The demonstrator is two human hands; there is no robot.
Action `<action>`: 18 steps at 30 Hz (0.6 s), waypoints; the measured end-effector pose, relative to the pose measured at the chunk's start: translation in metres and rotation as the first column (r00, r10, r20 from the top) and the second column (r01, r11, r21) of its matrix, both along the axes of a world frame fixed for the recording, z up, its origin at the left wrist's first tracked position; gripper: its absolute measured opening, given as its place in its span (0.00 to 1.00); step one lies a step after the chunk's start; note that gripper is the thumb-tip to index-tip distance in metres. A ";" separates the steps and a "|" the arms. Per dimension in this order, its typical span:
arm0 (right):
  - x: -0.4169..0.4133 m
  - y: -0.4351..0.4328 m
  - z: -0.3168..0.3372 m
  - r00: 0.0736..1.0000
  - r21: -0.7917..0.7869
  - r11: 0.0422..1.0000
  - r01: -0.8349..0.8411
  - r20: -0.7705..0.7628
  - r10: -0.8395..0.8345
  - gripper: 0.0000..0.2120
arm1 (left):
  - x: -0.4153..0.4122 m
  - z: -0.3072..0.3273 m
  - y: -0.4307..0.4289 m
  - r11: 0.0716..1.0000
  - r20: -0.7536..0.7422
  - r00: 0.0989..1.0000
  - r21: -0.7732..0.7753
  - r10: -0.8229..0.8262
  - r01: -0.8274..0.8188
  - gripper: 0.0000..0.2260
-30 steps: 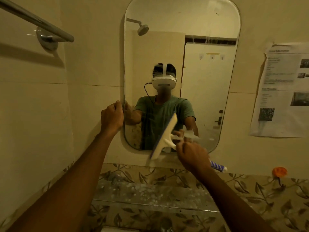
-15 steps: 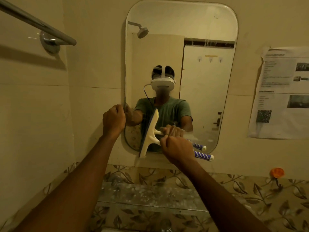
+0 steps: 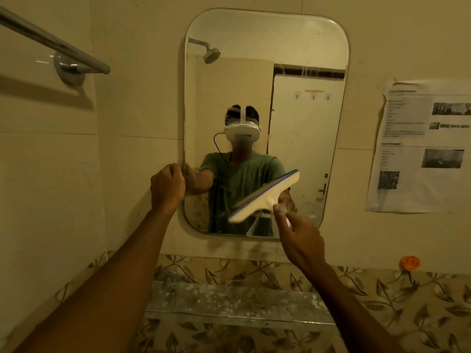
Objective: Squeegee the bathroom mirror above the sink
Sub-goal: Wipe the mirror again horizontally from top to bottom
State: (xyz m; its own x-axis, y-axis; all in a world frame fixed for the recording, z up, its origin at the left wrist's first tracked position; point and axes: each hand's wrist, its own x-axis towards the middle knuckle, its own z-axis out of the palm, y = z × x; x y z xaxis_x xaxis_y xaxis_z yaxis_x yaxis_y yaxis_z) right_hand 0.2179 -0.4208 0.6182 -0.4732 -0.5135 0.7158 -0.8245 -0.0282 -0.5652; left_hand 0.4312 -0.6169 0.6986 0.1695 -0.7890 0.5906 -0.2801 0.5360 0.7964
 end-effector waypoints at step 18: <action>0.040 0.012 -0.009 0.939 0.011 0.999 -0.049 0.341 0.043 0.14 | 0.003 0.001 0.003 1.000 0.024 1.000 -0.023 -0.019 0.019 0.19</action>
State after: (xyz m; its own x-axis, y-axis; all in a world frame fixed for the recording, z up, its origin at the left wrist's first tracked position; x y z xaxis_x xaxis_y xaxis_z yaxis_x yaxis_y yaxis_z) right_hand 0.2584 -0.4093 0.6095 -0.6625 -0.5521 0.5062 -0.5807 -0.0482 -0.8127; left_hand 0.4340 -0.6143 0.6998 0.1405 -0.7777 0.6127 -0.2881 0.5600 0.7768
